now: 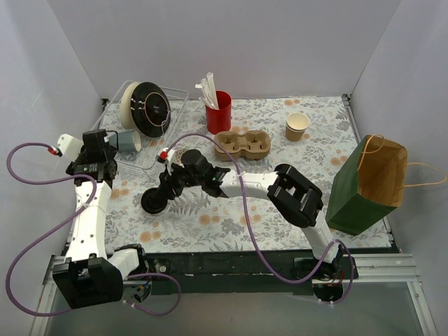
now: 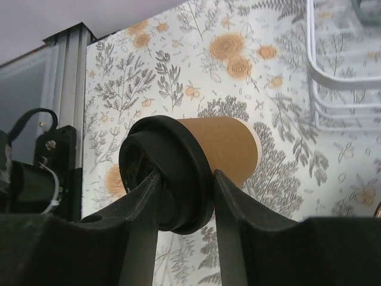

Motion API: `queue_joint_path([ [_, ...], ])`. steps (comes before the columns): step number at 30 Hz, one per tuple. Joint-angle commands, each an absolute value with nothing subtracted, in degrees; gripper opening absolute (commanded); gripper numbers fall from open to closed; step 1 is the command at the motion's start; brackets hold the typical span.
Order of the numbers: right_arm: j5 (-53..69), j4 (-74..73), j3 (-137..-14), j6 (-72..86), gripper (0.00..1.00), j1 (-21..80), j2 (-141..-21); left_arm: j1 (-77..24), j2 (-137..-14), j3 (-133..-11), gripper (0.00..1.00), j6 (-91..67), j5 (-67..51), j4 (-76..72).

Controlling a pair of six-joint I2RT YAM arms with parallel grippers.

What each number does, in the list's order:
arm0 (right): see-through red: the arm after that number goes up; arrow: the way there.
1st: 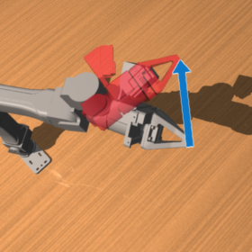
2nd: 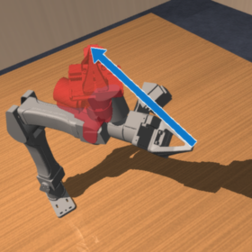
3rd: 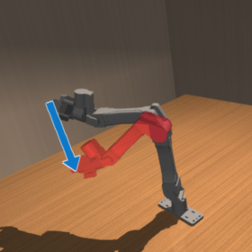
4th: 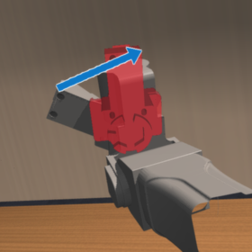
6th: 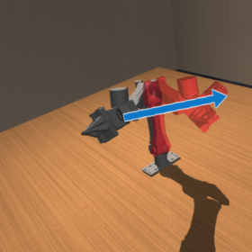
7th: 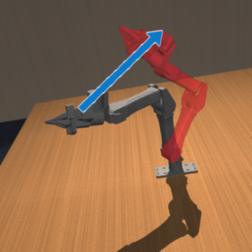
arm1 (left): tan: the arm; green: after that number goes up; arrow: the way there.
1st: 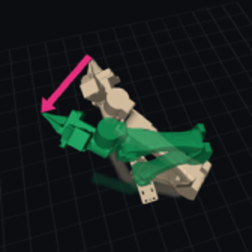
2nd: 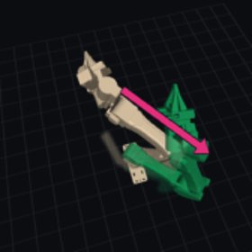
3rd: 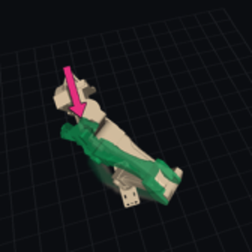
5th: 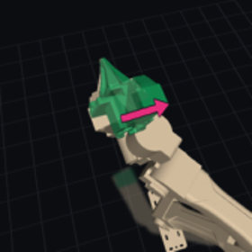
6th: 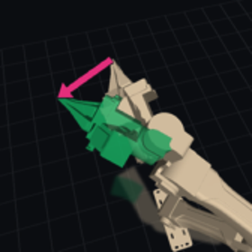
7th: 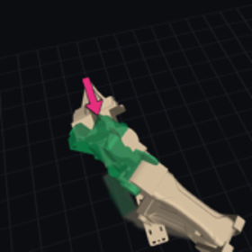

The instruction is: Pack the takeout coffee

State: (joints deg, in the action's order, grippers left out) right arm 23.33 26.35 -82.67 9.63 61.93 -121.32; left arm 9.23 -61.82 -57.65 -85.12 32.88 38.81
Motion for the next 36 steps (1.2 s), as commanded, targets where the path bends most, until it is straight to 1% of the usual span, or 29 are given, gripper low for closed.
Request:
queue_joint_path([
  [1, 17.85, 6.97, -89.89, 22.39, 0.18, 62.49, -117.95, 9.23, -59.86, -59.42, 0.74, -83.58, 39.11, 40.69],
  [2, 15.41, 4.07, -91.22, 24.07, 0.18, 62.49, -118.21, 9.14, -59.16, -59.07, 0.75, -83.67, 38.94, 40.52],
  [3, 14.6, -2.05, -92.88, 24.86, 0.18, 62.58, -119.0, 9.14, -58.8, -58.71, 0.75, -83.67, 38.76, 40.34],
  [6, 11.7, -8.93, -97.72, 26.89, 0.18, 62.49, -120.14, 9.14, -57.57, -57.04, 0.76, -84.02, 38.76, 40.43],
  [10, 10.63, -12.11, -102.38, 28.91, 0.18, 62.58, -122.69, 9.23, -56.78, -55.72, 0.77, -84.64, 38.94, 40.17],
  [11, 10.72, -13.17, -105.52, 29.26, 0.18, 62.49, -123.57, 9.23, -56.86, -55.55, 0.77, -84.81, 38.76, 40.17],
  [15, 11.33, -17.31, -112.31, 31.72, 0.18, 62.05, -129.62, 9.23, -57.13, -55.63, 0.78, -85.6, 39.55, 40.87],
  [21, 13.18, -15.91, -115.13, 37.17, 0.17, 60.82, -133.32, 9.14, -56.78, -56.07, 0.79, -86.57, 39.55, 41.83],
  [25, 13.18, -15.47, -116.19, 38.67, 0.24, 60.56, -133.86, 9.23, -56.25, -55.99, 0.79, -86.49, 39.2, 41.57],
  [27, 12.92, -14.94, -116.19, 39.46, 0.32, 60.38, -133.68, 9.14, -56.25, -56.16, 0.79, -86.14, 39.37, 41.48],
  [29, 13.53, -13.98, -115.58, 40.51, 0.34, 60.12, -133.77, 9.23, -56.42, -56.51, 0.8, -85.96, 39.55, 41.66],
  [32, 13.89, -12.57, -114.96, 41.31, 0.47, 59.85, -133.25, 9.14, -56.51, -56.95, 0.8, -85.35, 39.11, 41.4],
  [34, 14.59, -10.74, -114.35, 41.84, 0.5, 59.59, -132.89, 9.14, -56.43, -56.95, 0.8, -84.82, 38.76, 40.87],
  [35, 14.5, -10.29, -113.65, 42.1, 0.55, 59.5, -132.28, 9.23, -56.34, -57.04, 0.8, -84.81, 38.5, 40.61],
  [36, 14.41, -9.76, -113.56, 42.19, 0.58, 59.41, -132.01, 9.23, -56.16, -57.04, 0.81, -84.55, 37.97, 40.52],
])
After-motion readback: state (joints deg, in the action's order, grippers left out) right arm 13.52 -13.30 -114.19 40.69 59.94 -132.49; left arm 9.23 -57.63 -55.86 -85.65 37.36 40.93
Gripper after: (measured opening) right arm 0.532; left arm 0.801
